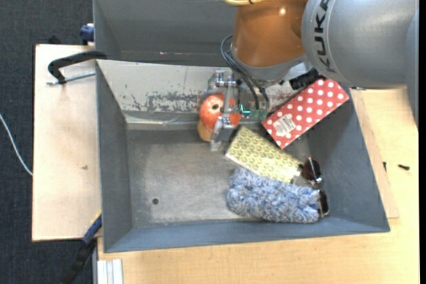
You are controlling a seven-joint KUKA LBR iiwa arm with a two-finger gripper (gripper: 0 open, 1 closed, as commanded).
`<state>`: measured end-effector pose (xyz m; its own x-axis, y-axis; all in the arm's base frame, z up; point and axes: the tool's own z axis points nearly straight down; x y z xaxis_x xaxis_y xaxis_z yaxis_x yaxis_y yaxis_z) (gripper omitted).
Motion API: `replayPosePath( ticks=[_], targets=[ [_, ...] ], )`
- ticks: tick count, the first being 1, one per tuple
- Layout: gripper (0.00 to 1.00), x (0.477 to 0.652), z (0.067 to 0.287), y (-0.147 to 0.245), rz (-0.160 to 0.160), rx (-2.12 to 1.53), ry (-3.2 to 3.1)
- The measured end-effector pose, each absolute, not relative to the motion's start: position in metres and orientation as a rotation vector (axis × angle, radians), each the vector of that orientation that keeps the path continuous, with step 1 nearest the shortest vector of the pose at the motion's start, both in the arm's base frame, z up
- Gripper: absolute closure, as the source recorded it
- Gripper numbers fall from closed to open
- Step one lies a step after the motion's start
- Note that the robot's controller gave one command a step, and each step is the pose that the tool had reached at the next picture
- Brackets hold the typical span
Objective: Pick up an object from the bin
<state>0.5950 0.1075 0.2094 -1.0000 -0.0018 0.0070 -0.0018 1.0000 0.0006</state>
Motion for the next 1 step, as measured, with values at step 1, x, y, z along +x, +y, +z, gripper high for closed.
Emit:
replayPosePath(
  ticks=[1],
  targets=[
    [0.0,0.5967,0.2145,0.1069,-0.003,0.0,-3.143]
  ],
)
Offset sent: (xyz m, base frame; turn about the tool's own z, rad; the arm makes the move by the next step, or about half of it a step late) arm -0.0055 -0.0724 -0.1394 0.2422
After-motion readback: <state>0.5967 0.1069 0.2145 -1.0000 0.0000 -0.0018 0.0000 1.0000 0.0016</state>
